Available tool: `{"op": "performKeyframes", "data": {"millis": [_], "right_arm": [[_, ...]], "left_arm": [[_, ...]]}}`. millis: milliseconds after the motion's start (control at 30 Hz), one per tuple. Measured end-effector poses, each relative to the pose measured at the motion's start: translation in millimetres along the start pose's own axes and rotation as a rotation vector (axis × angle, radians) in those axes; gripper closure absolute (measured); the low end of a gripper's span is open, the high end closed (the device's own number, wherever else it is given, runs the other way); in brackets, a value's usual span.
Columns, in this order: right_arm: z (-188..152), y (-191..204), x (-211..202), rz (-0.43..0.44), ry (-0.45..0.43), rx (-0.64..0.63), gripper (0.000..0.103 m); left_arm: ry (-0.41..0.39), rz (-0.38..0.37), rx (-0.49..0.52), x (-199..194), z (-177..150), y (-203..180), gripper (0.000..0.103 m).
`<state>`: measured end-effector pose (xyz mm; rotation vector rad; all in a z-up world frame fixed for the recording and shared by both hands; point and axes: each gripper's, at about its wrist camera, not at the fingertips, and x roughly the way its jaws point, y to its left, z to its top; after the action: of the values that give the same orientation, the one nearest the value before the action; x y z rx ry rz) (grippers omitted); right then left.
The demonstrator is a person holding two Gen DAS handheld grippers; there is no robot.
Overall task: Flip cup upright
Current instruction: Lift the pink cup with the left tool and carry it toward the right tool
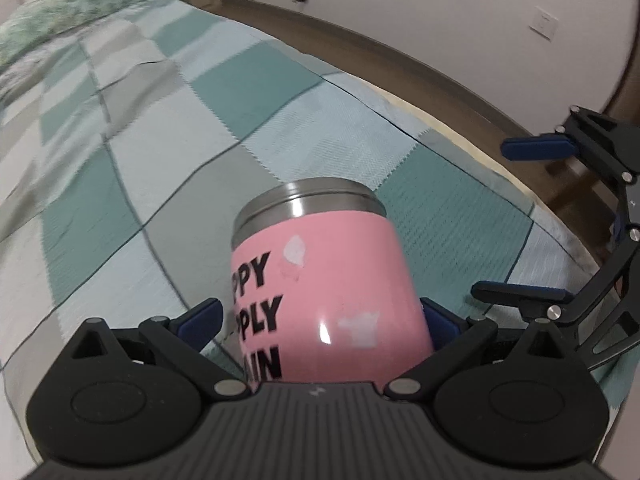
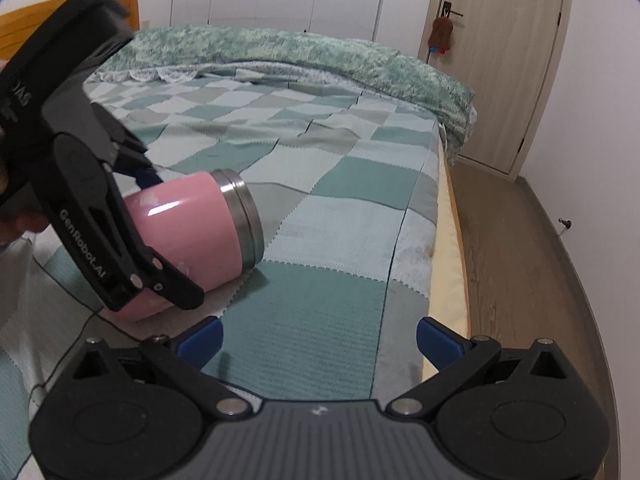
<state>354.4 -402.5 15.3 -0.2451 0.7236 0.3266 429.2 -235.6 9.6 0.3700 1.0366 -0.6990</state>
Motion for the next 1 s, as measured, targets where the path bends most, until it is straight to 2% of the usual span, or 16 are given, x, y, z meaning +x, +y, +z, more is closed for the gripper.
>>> {"op": "performKeyframes", "data": {"millis": [200,333,500,600,733,1000], "right_arm": [[1.5,7.0,9.0,-0.015,0.033,-0.009,0.000],[3.6,9.7,12.0,-0.029,0.044,-0.007,0.000],[4.0,11.7,13.6,-0.025,0.047,-0.010,0.000],[3.3,11.9,12.7,-0.014,0.046,-0.013,0.000],[2.7,10.6,13.2,0.002,0.034,-0.011,0.000],[0.5,8.7,16.2,0.023,0.026,0.002,0.000]], "left_arm": [[-0.005,-0.087,0.037,0.9,-1.1,11.2,0.000],[0.010,-0.183,-0.032,11.4,-7.3,24.6,0.000],[0.009,-0.182,-0.035,9.1,-9.2,24.8,0.000],[0.019,-0.141,-0.023,8.0,-9.5,24.3,0.000],[0.010,-0.102,-0.028,4.5,-13.3,30.4,0.018],[-0.017,-0.060,0.000,-2.3,-17.6,24.1,0.019]]}}
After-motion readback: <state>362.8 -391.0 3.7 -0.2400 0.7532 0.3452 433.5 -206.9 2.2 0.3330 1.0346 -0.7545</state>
